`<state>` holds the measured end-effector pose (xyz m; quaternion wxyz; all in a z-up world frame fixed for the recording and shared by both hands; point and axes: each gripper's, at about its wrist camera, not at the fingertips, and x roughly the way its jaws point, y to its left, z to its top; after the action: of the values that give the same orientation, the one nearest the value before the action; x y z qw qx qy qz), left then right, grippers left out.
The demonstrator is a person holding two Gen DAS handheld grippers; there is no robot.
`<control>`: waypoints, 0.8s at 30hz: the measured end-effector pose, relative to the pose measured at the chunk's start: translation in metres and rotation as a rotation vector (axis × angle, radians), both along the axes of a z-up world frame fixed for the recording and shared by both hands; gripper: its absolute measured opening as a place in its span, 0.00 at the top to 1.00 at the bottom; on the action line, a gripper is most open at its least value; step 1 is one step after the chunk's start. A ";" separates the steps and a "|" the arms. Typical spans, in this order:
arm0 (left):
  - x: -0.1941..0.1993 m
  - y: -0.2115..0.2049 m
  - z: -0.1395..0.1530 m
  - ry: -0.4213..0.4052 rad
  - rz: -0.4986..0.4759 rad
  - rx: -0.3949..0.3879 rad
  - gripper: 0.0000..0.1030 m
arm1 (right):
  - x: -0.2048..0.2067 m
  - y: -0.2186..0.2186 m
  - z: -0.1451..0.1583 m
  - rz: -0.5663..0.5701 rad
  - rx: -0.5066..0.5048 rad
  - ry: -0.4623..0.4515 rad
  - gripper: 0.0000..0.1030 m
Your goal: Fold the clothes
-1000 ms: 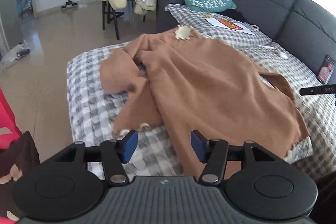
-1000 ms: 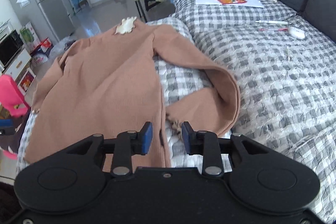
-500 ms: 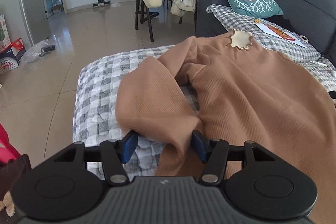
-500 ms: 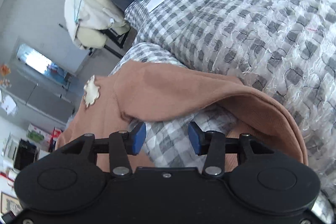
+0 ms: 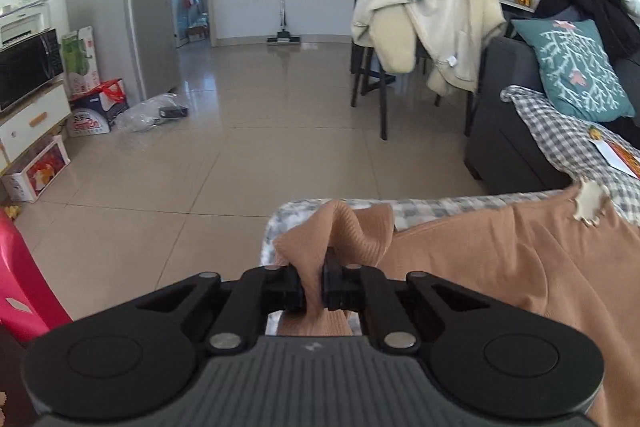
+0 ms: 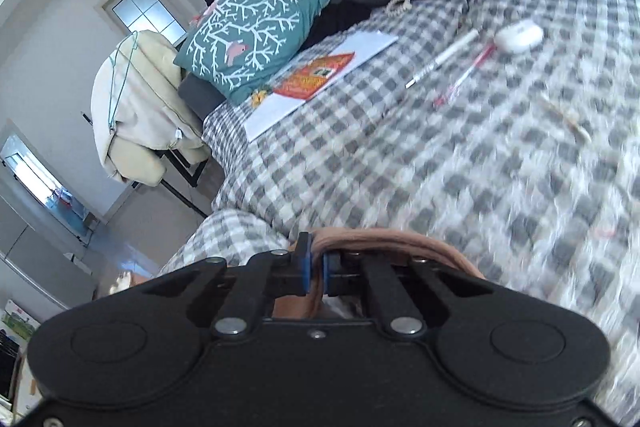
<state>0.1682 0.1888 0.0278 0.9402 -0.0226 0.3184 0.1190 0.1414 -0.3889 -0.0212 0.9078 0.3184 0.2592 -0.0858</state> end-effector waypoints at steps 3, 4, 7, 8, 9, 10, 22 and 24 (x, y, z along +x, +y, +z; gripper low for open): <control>0.022 0.012 -0.009 0.065 0.034 -0.001 0.93 | 0.018 0.002 -0.004 0.024 -0.080 0.043 0.94; 0.026 0.012 -0.012 0.095 0.031 0.001 0.93 | 0.024 0.003 -0.006 0.034 -0.105 0.061 0.93; 0.036 0.014 -0.021 0.196 0.022 0.011 0.85 | 0.035 0.009 -0.015 0.096 -0.157 0.175 0.85; 0.035 0.015 -0.018 0.210 0.017 0.012 0.73 | 0.033 0.008 -0.014 0.116 -0.155 0.186 0.80; 0.035 0.016 -0.014 0.225 0.013 0.013 0.57 | 0.030 0.007 -0.012 0.138 -0.154 0.196 0.64; 0.034 0.017 -0.010 0.235 0.007 0.015 0.53 | 0.028 0.006 -0.010 0.161 -0.152 0.206 0.53; 0.044 -0.043 0.023 0.043 -0.450 0.104 0.29 | 0.025 0.042 0.055 0.552 -0.388 0.132 0.46; 0.055 -0.062 0.010 0.040 -0.557 0.112 0.28 | 0.037 0.058 0.052 0.606 -0.416 0.104 0.46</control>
<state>0.2236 0.1267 0.0377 0.9299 0.1202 0.3239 -0.1262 0.1787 -0.3310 0.0304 0.9230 0.0311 0.3644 0.1198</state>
